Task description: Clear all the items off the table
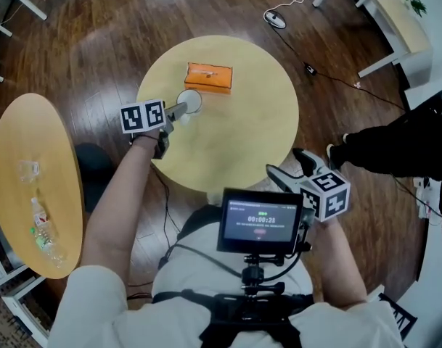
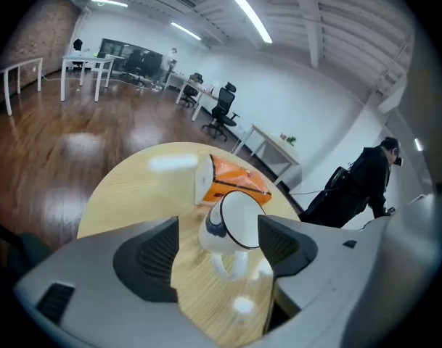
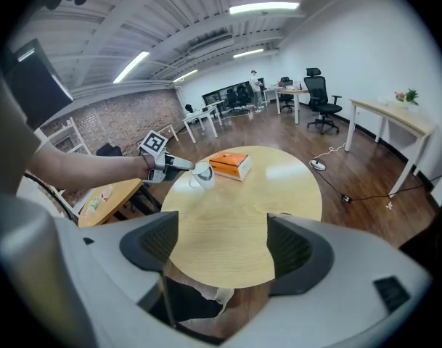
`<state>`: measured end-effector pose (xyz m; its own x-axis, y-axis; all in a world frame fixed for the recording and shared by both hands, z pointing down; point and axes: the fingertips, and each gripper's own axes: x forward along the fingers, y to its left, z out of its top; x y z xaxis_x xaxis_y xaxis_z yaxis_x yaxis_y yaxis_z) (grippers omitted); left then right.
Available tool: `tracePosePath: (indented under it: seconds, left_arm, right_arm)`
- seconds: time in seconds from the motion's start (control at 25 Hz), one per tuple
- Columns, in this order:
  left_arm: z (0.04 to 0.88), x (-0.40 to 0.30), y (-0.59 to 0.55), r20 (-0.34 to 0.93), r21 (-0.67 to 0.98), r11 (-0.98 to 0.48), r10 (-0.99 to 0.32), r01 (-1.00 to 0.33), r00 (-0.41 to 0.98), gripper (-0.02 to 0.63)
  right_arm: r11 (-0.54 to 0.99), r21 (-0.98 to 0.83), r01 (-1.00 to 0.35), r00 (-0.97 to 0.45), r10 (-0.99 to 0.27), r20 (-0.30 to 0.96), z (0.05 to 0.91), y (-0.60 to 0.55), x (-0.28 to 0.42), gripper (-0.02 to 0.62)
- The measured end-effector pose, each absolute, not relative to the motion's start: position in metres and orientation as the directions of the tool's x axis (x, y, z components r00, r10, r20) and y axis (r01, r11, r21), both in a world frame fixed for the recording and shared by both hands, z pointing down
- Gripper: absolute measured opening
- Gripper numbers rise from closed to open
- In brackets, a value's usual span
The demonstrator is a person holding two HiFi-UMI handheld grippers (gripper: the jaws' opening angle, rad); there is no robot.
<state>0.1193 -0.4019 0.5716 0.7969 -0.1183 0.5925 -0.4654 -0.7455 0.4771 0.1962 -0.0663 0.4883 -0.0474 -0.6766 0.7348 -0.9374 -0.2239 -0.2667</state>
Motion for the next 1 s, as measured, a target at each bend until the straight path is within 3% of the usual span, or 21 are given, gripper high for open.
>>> tracePosePath:
  seconds: [0.16,0.36,0.44,0.48,0.52,0.64,1.0]
  left_arm:
    - [0.588,0.139,-0.405,0.727,0.337,-0.800,-0.114,-0.497,0.677,0.217]
    - [0.617,0.156,-0.402,0.866,0.133,-0.891,-0.109,-0.435,0.489,0.215]
    - [0.627,0.159,-0.401,0.892,0.082,-0.909,-0.116,-0.409,0.438,0.150]
    - [0.628,0.159,-0.402,0.897,0.054,-0.916,-0.131,-0.398,0.422,0.058]
    - [0.628,0.159,-0.402,0.899,0.024,-0.923,-0.148,-0.384,0.413,0.031]
    - [0.624,0.166,-0.399,0.884,-0.008,-0.940,-0.165,-0.340,0.437,0.026]
    - [0.606,0.152,-0.396,0.820,0.138,-0.908,-0.120,-0.395,0.560,0.025]
  right_arm:
    - [-0.234,-0.267,-0.935,-0.037,-0.685,0.728,0.486,-0.066,0.197,0.388]
    - [-0.263,-0.276,-0.925,-0.018,-0.693,0.720,0.487,-0.062,0.196,0.388]
    - [-0.273,-0.279,-0.921,-0.012,-0.696,0.718,0.488,-0.059,0.195,0.388]
    - [-0.277,-0.281,-0.919,-0.009,-0.697,0.717,0.488,-0.058,0.195,0.388]
    - [-0.281,-0.282,-0.917,-0.006,-0.699,0.715,0.488,-0.056,0.196,0.388]
    - [-0.293,-0.285,-0.913,0.001,-0.700,0.714,0.487,-0.050,0.200,0.388]
    - [-0.261,-0.292,-0.920,-0.024,-0.708,0.706,0.490,-0.061,0.193,0.388]
